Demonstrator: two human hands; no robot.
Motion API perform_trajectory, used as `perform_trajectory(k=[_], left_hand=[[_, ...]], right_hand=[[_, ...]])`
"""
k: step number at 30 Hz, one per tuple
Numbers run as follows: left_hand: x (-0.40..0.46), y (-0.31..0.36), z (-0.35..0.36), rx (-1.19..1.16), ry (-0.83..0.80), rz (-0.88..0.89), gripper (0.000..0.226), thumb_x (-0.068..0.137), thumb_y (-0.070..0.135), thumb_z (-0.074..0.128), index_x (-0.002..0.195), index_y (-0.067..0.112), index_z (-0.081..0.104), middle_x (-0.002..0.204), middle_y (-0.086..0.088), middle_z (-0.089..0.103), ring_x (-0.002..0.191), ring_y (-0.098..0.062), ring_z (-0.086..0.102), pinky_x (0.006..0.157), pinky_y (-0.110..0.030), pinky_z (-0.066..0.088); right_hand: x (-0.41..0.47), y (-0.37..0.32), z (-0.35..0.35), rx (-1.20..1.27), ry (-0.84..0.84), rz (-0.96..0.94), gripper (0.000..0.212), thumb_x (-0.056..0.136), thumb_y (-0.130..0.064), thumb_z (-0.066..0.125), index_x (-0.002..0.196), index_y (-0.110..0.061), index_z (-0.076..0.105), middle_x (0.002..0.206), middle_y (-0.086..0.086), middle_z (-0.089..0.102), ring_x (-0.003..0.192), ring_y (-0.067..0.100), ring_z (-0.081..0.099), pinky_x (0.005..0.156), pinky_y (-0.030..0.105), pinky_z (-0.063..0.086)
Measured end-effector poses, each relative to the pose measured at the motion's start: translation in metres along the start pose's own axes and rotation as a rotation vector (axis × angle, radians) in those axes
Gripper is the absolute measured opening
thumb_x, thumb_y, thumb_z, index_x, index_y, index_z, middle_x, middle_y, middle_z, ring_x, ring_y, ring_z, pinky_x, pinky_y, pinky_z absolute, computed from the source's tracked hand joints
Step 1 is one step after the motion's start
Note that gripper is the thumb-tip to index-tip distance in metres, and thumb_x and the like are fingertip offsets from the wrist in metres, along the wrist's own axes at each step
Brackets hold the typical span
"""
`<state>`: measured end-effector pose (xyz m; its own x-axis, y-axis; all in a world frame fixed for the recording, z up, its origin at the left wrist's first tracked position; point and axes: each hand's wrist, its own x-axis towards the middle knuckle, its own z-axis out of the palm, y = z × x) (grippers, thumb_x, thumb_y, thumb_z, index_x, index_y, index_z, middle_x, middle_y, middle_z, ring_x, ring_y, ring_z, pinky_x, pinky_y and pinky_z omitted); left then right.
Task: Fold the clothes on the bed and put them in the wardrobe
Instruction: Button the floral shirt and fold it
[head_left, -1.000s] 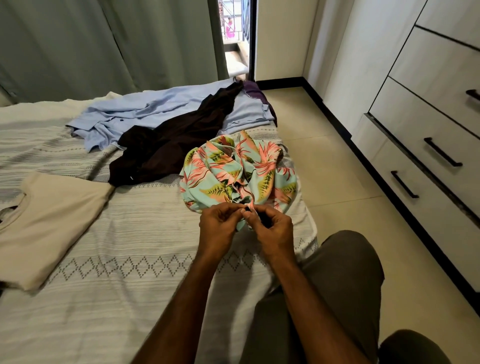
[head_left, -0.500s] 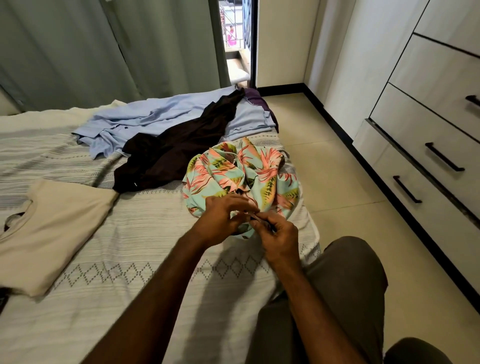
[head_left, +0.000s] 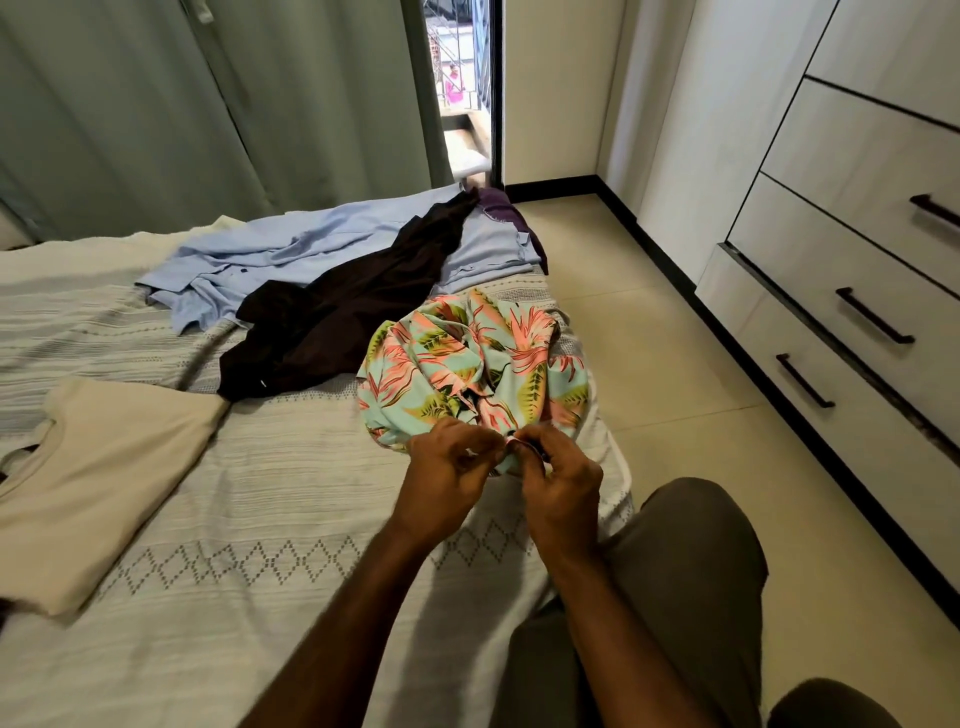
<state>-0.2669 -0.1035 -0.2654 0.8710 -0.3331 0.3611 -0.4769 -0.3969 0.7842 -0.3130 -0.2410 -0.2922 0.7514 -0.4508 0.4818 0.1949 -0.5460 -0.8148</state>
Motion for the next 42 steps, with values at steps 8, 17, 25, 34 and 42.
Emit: perform_trajectory(k=[8,17,25,34,42], left_hand=[[0.02,0.01,-0.013,-0.067,-0.213,-0.111,0.018,0.095,0.014,0.064,0.103,0.023,0.077,0.093,0.011,0.076,0.09,-0.008,0.073,0.082,-0.046,0.061],[0.044,0.016,-0.029,0.018,-0.461,-0.114,0.017,0.099,0.01,0.061,0.107,0.009,0.075,0.089,0.01,0.07,0.079,0.004,0.064,0.065,-0.013,0.048],[0.069,-0.002,-0.032,0.134,-0.164,-0.101,0.021,0.097,0.035,0.051,0.09,0.025,0.069,0.082,0.013,0.067,0.082,-0.009,0.062,0.082,-0.053,0.051],[0.09,0.001,-0.02,0.326,0.098,-0.129,0.015,0.097,0.028,0.062,0.108,0.031,0.071,0.105,0.016,0.062,0.118,-0.02,0.049,0.101,-0.052,0.029],[-0.004,-0.003,0.017,0.005,0.381,-0.235,0.011,0.09,0.023,0.074,0.083,0.018,0.067,0.074,0.006,0.063,0.069,-0.011,0.058,0.061,-0.04,0.053]], right_hand=[[0.003,-0.003,-0.002,0.092,-0.11,-0.153,0.024,0.097,-0.003,0.059,0.113,-0.021,0.066,0.101,-0.001,0.065,0.098,0.009,0.063,0.081,0.023,0.056],[0.002,-0.005,-0.005,0.14,-0.075,-0.059,0.011,0.091,-0.011,0.073,0.101,-0.011,0.07,0.099,-0.007,0.069,0.095,0.003,0.066,0.079,0.023,0.058],[0.008,0.0,-0.005,-0.132,0.171,0.096,0.033,0.079,0.019,0.062,0.1,-0.004,0.074,0.105,0.013,0.073,0.1,0.029,0.069,0.087,0.031,0.057],[0.005,0.002,0.0,-0.056,0.064,0.181,0.025,0.087,0.002,0.068,0.109,-0.009,0.072,0.106,0.004,0.071,0.098,0.016,0.065,0.082,0.022,0.053],[0.009,0.002,0.0,0.007,-0.001,0.393,0.013,0.091,-0.017,0.07,0.102,-0.016,0.076,0.084,-0.01,0.066,0.077,0.005,0.063,0.07,0.032,0.06]])
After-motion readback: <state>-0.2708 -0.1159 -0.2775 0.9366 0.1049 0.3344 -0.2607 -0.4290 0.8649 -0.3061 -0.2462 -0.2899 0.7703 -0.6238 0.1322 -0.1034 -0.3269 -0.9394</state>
